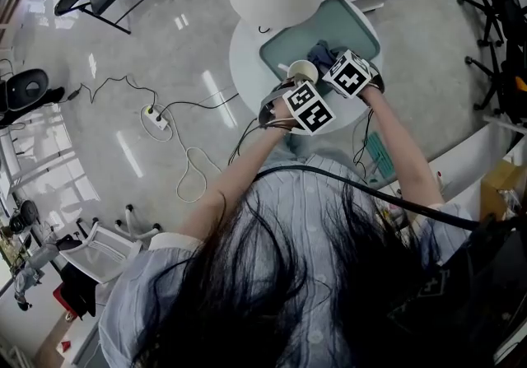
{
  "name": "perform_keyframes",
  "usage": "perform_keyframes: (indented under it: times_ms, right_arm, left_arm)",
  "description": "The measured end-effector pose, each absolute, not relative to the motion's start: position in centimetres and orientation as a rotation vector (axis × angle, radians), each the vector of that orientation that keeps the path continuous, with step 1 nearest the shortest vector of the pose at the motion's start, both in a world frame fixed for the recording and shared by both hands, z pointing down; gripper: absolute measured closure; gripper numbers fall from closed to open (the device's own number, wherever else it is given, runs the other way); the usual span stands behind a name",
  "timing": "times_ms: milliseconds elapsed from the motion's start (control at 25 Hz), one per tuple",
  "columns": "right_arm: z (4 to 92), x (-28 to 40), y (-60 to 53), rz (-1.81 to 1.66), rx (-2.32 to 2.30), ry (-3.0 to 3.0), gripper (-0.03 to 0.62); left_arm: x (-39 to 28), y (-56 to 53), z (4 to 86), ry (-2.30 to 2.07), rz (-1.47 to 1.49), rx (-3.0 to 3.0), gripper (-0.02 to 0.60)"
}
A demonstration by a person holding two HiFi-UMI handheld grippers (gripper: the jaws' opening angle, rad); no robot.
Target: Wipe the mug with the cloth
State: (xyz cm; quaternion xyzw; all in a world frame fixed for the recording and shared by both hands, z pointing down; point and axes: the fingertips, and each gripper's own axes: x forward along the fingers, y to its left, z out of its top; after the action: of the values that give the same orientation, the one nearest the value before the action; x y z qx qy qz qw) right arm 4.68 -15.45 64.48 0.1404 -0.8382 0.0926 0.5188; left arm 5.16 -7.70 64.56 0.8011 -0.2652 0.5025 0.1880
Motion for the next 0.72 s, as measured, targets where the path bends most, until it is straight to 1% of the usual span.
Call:
perform_keyframes:
  times_ms: [280,400,720]
  right_arm:
    - [64.5,4.9,-15.4,0.237,0.356,-2.017,0.500]
    - [64.4,5.0,-15.2,0.245,0.375,-2.019,0.500]
    - [64.6,6.2,-14.3,0.275,0.387,-2.012,0.500]
  left_arm:
    - [5.5,-7.8,65.2,-0.720,1.474,2.300,0.540]
    - [5.5,-7.4,65.1,-0.608,1.475,2.348,0.540]
    - [4.7,-6.1,65.1,-0.217,1.656,2.550,0.541]
